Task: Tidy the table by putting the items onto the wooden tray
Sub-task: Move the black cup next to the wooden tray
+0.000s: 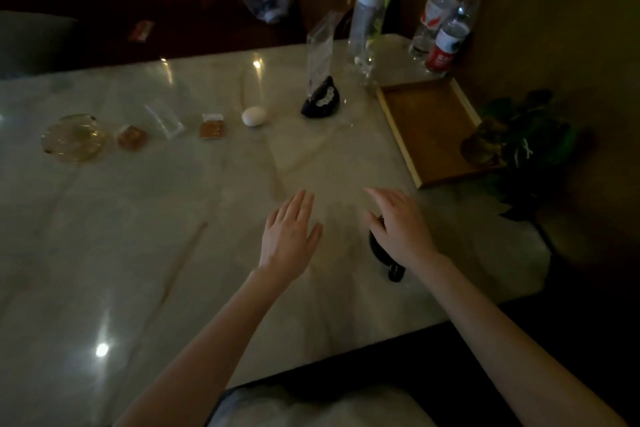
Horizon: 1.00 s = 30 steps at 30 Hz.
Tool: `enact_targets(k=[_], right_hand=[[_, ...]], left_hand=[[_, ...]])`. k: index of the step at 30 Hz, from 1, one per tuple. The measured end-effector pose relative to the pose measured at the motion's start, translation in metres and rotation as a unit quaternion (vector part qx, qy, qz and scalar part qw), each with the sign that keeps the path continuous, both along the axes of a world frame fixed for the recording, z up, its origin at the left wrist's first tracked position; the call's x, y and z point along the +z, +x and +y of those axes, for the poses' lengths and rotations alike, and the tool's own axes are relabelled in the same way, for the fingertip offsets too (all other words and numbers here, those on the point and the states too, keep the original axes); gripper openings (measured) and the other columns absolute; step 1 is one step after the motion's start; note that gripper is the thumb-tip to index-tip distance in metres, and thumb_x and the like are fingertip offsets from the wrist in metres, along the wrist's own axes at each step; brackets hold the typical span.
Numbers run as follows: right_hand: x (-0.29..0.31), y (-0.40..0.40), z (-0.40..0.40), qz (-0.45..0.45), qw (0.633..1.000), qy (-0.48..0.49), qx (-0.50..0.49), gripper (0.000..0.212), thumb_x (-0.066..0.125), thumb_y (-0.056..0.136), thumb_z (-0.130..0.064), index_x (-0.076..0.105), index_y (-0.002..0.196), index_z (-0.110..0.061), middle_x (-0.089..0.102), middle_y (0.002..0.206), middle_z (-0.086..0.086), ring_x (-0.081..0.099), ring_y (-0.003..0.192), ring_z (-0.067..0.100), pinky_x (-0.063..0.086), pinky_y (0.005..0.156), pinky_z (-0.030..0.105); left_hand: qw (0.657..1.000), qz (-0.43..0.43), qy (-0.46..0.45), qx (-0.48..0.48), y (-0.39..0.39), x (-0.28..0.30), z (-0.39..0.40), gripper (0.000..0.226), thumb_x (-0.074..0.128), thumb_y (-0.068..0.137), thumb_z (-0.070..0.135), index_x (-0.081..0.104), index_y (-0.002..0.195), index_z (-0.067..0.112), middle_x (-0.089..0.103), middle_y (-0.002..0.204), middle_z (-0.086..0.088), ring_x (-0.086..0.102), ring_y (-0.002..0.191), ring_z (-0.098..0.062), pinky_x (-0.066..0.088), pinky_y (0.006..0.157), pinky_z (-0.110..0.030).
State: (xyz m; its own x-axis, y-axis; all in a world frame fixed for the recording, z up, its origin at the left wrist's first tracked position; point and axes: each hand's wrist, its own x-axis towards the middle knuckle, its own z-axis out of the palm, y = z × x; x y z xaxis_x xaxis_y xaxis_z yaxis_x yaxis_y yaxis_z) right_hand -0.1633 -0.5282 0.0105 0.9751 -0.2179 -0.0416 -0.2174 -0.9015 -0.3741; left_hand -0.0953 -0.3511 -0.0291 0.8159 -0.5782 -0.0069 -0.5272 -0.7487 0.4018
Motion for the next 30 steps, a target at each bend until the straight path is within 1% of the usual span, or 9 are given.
enact_targets(k=[2, 4, 7, 10, 13, 18, 23, 28, 30], right_hand=[[-0.005, -0.011, -0.012, 0.007, 1.000, 0.020, -0.023, 0.044, 0.045, 0.094, -0.026, 0.037, 0.136, -0.016, 0.046, 0.139, 0.003, 0.036, 0.130, 0.018, 0.028, 0.107, 0.029], [-0.010, -0.019, -0.019, 0.013, 0.998, 0.041, -0.041, 0.043, 0.047, 0.093, -0.025, 0.040, 0.134, -0.015, 0.047, 0.138, 0.004, 0.036, 0.130, 0.019, 0.028, 0.106, 0.029], [-0.018, -0.035, -0.031, 0.019, 0.997, 0.042, -0.054, 0.045, 0.051, 0.090, -0.027, 0.042, 0.132, -0.014, 0.047, 0.137, 0.005, 0.037, 0.130, 0.019, 0.025, 0.103, 0.024], [-0.026, -0.050, -0.039, 0.037, 0.996, 0.052, -0.057, 0.049, 0.054, 0.089, -0.029, 0.041, 0.133, -0.012, 0.044, 0.140, 0.006, 0.034, 0.132, 0.021, 0.025, 0.106, 0.026], [-0.033, -0.058, -0.042, 0.055, 0.996, 0.057, -0.046, 0.053, 0.055, 0.089, -0.029, 0.038, 0.136, -0.013, 0.035, 0.147, 0.004, 0.025, 0.137, 0.019, 0.021, 0.110, 0.028], [-0.041, -0.061, -0.044, 0.044, 0.996, 0.069, -0.045, 0.052, 0.054, 0.089, -0.030, 0.039, 0.136, -0.014, 0.032, 0.149, 0.003, 0.022, 0.139, 0.019, 0.021, 0.111, 0.031], [-0.047, -0.066, -0.046, 0.026, 0.998, 0.051, -0.028, 0.049, 0.052, 0.091, -0.033, 0.042, 0.135, -0.014, 0.033, 0.149, 0.003, 0.024, 0.139, 0.019, 0.017, 0.106, 0.023], [-0.039, -0.063, -0.050, 0.052, 0.997, 0.055, -0.006, 0.049, 0.050, 0.092, -0.031, 0.039, 0.137, -0.015, 0.028, 0.151, 0.001, 0.020, 0.141, 0.017, 0.019, 0.111, 0.027], [-0.031, -0.062, -0.054, 0.052, 0.998, 0.043, 0.012, 0.046, 0.052, 0.090, -0.028, 0.043, 0.134, -0.015, 0.035, 0.148, 0.002, 0.025, 0.139, 0.018, 0.021, 0.110, 0.029]], left_hand=[[1.000, 0.006, 0.014, -0.008, -0.007, -0.012, -0.011, 0.055, 0.037, 0.094, 0.038, 0.026, 0.141, 0.011, 0.025, 0.150, -0.008, 0.024, 0.137, -0.023, 0.022, 0.108, -0.035], [1.000, 0.011, 0.028, -0.010, -0.012, -0.024, -0.017, 0.061, 0.025, 0.091, 0.046, 0.028, 0.140, 0.011, 0.027, 0.150, -0.009, 0.025, 0.137, -0.024, 0.023, 0.108, -0.038], [0.998, 0.016, 0.051, -0.022, -0.020, -0.047, -0.028, 0.070, 0.013, 0.085, 0.050, 0.026, 0.141, 0.011, 0.024, 0.151, -0.008, 0.020, 0.139, -0.024, 0.017, 0.111, -0.040], [0.997, 0.029, 0.062, -0.019, -0.030, -0.063, -0.034, 0.071, 0.012, 0.084, 0.051, 0.020, 0.143, 0.011, 0.016, 0.153, -0.008, 0.011, 0.141, -0.022, 0.006, 0.112, -0.039], [0.996, 0.035, 0.077, -0.011, -0.037, -0.076, -0.038, 0.072, 0.008, 0.085, 0.053, 0.015, 0.144, 0.012, 0.007, 0.154, -0.006, 0.003, 0.141, -0.019, -0.003, 0.111, -0.037], [0.995, 0.037, 0.089, 0.009, -0.043, -0.086, -0.042, 0.071, 0.007, 0.085, 0.051, 0.016, 0.144, 0.011, 0.011, 0.154, -0.008, 0.004, 0.141, -0.020, 0.000, 0.113, -0.040], [0.996, 0.027, 0.088, 0.013, -0.044, -0.090, -0.042, 0.068, 0.011, 0.087, 0.049, 0.015, 0.144, 0.011, 0.010, 0.154, -0.008, 0.003, 0.141, -0.018, 0.001, 0.113, -0.041], [0.997, 0.025, 0.074, 0.018, -0.044, -0.089, -0.043, 0.069, 0.010, 0.086, 0.049, 0.016, 0.144, 0.013, 0.010, 0.154, -0.006, 0.003, 0.141, -0.018, 0.000, 0.113, -0.041], [0.997, 0.022, 0.071, 0.017, -0.044, -0.089, -0.043, 0.069, 0.010, 0.086, 0.049, 0.017, 0.144, 0.013, 0.010, 0.154, -0.006, 0.003, 0.141, -0.018, 0.001, 0.113, -0.041]])
